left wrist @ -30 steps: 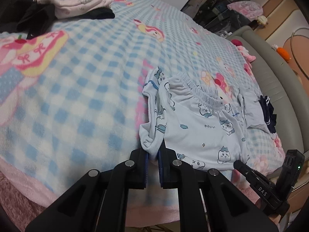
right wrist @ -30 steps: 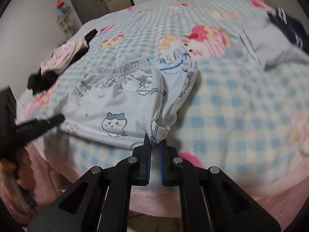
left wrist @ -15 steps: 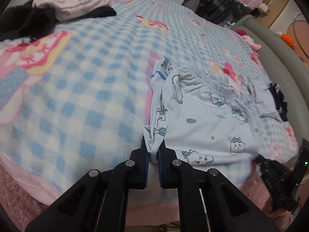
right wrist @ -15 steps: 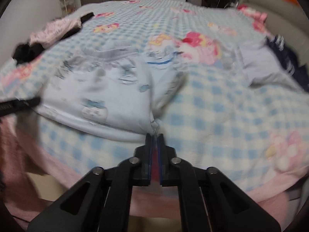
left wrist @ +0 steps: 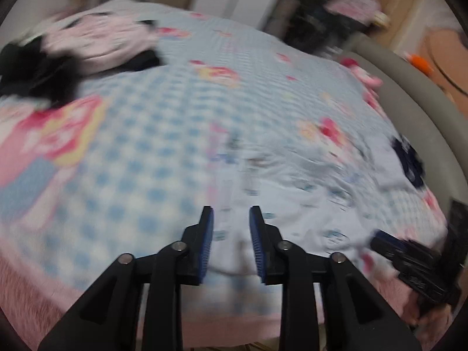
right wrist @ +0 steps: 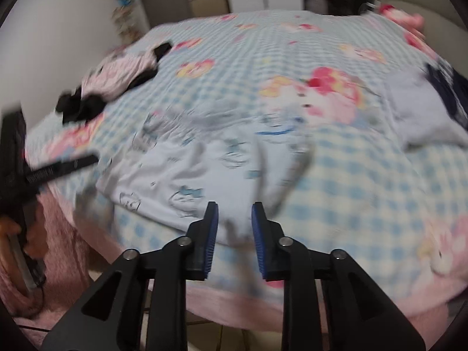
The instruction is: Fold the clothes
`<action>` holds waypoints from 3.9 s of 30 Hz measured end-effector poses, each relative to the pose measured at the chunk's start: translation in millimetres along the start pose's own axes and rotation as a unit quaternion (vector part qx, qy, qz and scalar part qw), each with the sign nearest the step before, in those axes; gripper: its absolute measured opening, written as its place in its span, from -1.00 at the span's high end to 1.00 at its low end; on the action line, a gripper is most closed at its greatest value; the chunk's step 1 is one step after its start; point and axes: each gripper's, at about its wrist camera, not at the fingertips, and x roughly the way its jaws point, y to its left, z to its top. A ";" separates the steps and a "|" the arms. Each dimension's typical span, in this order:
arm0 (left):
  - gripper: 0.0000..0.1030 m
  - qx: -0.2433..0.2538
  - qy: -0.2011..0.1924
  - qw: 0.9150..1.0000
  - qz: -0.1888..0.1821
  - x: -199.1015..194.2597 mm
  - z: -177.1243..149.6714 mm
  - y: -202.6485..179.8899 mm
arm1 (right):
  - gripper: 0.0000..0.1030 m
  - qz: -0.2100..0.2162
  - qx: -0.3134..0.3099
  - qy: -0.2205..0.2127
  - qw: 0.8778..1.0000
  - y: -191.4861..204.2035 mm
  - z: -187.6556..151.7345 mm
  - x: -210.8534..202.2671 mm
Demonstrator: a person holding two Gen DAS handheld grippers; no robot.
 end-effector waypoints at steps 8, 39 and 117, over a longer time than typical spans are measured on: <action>0.73 -0.006 0.069 0.998 0.001 46.4 -1.9 15.1 | 0.58 -0.050 0.005 0.027 0.998 -2.5 0.4 33.0; 0.14 0.078 0.004 0.997 0.020 60.3 44.6 -31.9 | 0.49 -0.064 -0.042 -0.020 0.997 35.2 52.2 47.0; 0.07 0.095 0.022 0.991 0.097 49.4 4.1 -17.5 | 0.13 -0.023 0.090 0.016 0.996 -19.4 -14.0 21.3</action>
